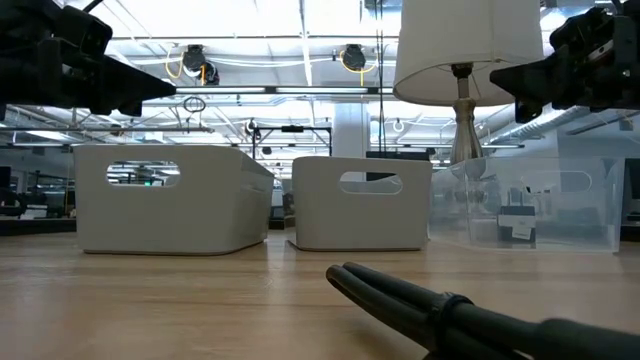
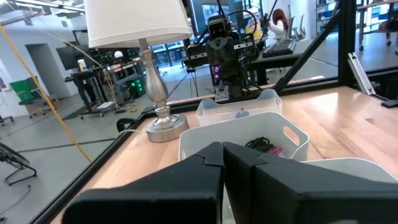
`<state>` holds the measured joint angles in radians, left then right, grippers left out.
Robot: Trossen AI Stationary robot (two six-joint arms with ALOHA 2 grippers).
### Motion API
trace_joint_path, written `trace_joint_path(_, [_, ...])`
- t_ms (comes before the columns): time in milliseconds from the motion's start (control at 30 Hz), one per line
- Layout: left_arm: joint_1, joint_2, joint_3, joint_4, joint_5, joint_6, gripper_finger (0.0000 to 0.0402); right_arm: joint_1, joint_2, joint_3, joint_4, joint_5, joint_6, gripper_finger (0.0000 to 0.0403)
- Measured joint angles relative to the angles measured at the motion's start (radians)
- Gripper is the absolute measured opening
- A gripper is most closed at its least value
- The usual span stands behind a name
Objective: Pick and place items into bin
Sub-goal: Put the black charger cable into the right gray bin
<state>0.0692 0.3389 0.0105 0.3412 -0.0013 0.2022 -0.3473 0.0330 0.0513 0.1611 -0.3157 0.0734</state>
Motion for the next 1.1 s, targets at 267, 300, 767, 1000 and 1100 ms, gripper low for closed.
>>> trace_joint_path(267, [0.0,0.0,0.0,0.0,0.0,0.002,0.0037,0.0,0.0,0.0,-0.023,0.0,-0.066,0.0001])
trace_joint_path(300, [0.0,0.0,0.0,0.0,0.0,0.002,0.0041,0.0,0.0,0.0,-0.023,0.0,-0.074,0.0001])
trace_joint_path(767, [-0.006,0.008,0.024,0.054,-0.016,-0.151,0.0049,0.0,0.0,0.0,0.013,0.002,-0.118,0.0004])
trace_joint_path(1000, [-0.199,0.228,0.223,-0.107,-0.123,-0.094,0.0021,0.0,0.0,0.0,0.059,0.003,-0.12,0.0004])
trace_joint_path(1100, [-0.292,0.392,0.329,-0.122,-0.174,-0.075,0.0005,0.0,0.0,0.0,0.059,0.004,-0.12,0.0004])
